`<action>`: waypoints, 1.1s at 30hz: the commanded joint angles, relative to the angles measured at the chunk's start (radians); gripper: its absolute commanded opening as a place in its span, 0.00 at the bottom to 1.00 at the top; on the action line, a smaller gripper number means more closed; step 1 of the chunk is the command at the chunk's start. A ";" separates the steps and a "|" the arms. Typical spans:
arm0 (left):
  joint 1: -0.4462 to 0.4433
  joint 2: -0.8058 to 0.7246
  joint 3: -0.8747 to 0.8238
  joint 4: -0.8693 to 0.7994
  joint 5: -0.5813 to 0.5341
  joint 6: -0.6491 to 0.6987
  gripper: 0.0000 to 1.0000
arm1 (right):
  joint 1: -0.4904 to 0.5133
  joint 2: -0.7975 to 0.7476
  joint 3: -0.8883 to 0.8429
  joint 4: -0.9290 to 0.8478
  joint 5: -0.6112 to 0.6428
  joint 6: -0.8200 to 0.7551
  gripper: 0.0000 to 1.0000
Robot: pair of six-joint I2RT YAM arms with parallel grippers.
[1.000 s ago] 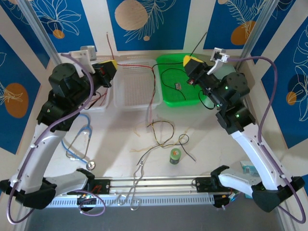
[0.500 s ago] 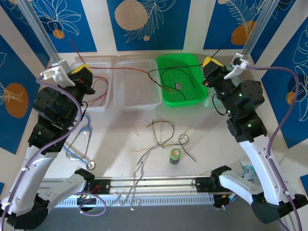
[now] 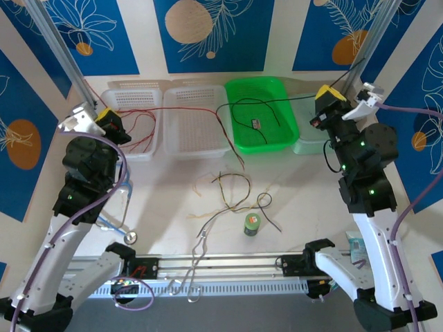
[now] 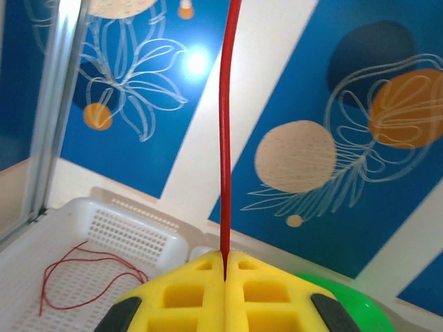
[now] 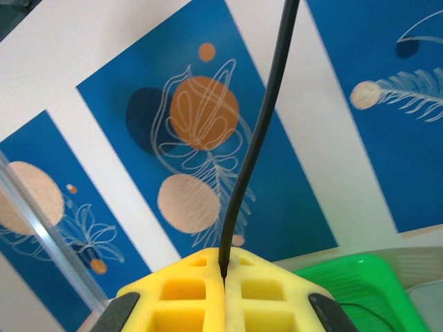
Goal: Untangle the cables
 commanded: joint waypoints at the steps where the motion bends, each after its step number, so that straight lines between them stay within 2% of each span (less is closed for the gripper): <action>1: 0.063 -0.037 -0.040 0.039 -0.041 -0.069 0.00 | -0.042 -0.036 -0.002 -0.027 0.087 -0.039 0.00; 8: 0.194 -0.034 -0.069 -0.004 0.052 -0.194 0.00 | -0.154 -0.073 -0.023 -0.075 0.083 -0.011 0.00; 13: 0.239 -0.013 -0.079 -0.016 0.051 -0.227 0.00 | -0.217 -0.049 0.015 -0.124 0.047 -0.056 0.00; 20: 0.333 -0.043 -0.168 -0.050 0.071 -0.285 0.00 | -0.304 -0.073 -0.021 -0.104 0.103 -0.129 0.00; 25: 0.398 -0.073 -0.220 -0.080 0.081 -0.306 0.00 | -0.362 -0.087 -0.037 -0.110 0.115 -0.123 0.00; 33: 0.529 -0.089 -0.391 -0.068 0.179 -0.434 0.00 | -0.384 -0.096 -0.045 -0.102 0.160 -0.154 0.00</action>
